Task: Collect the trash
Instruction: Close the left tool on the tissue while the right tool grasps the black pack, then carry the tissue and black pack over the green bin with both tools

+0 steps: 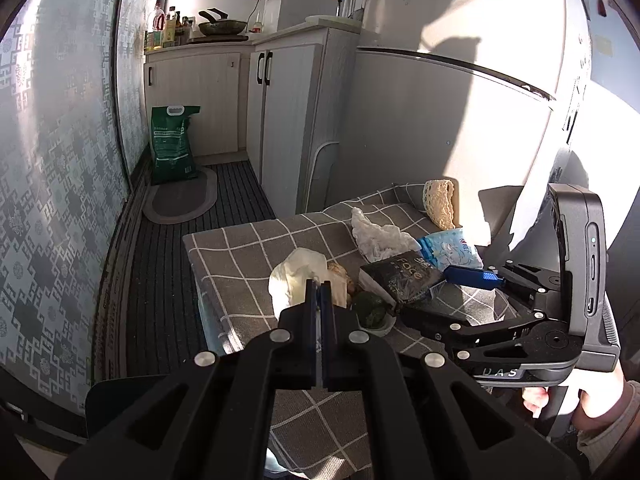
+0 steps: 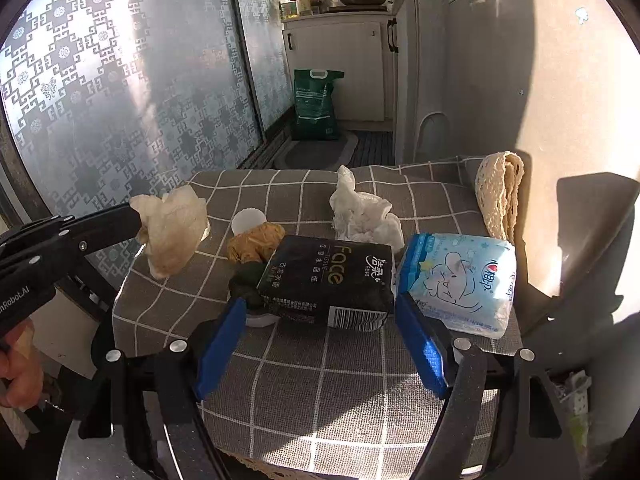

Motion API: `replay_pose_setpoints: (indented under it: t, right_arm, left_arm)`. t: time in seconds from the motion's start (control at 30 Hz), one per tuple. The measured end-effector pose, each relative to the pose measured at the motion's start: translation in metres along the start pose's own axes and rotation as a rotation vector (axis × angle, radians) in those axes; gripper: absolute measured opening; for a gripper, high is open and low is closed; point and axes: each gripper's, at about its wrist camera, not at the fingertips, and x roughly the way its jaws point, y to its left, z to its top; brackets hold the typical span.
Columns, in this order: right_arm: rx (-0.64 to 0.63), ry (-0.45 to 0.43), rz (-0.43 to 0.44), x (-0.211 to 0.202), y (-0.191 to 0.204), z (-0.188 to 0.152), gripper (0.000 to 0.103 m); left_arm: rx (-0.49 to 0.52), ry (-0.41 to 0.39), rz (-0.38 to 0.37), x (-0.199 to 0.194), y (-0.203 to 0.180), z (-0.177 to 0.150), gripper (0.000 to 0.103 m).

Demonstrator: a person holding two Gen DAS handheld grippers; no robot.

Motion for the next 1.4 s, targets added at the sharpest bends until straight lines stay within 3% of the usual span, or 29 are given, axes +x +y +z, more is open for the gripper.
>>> replay_pose_setpoints:
  t: [0.33, 0.47, 0.73, 0.9, 1.1, 1.4]
  right_arm:
    - [0.03, 0.009, -0.053, 0.021, -0.002, 0.008, 0.079]
    - [0.06, 0.014, -0.051, 0.027, -0.009, 0.014, 0.072]
    - [0.092, 0.023, -0.069, 0.037, -0.009, 0.017, 0.08]
    - [0.091, 0.025, -0.126, 0.044, -0.003, 0.02, 0.087]
    - [0.07, 0.024, -0.142, 0.042, 0.002, 0.023, 0.071]
    - [0.036, -0.033, -0.117, 0.006, 0.026, 0.031, 0.07]
  left_arm:
    - [0.013, -0.026, -0.027, -0.027, 0.005, -0.01, 0.002]
    - [0.008, -0.03, -0.028, -0.034, 0.011, -0.014, 0.002]
    - [-0.013, -0.011, -0.018, -0.039, 0.025, -0.022, 0.003]
    - [-0.015, -0.01, -0.013, -0.043, 0.03, -0.026, 0.003]
    - [-0.023, -0.017, -0.011, -0.049, 0.039, -0.028, 0.003]
    - [-0.072, -0.033, 0.02, -0.067, 0.064, -0.034, 0.002]
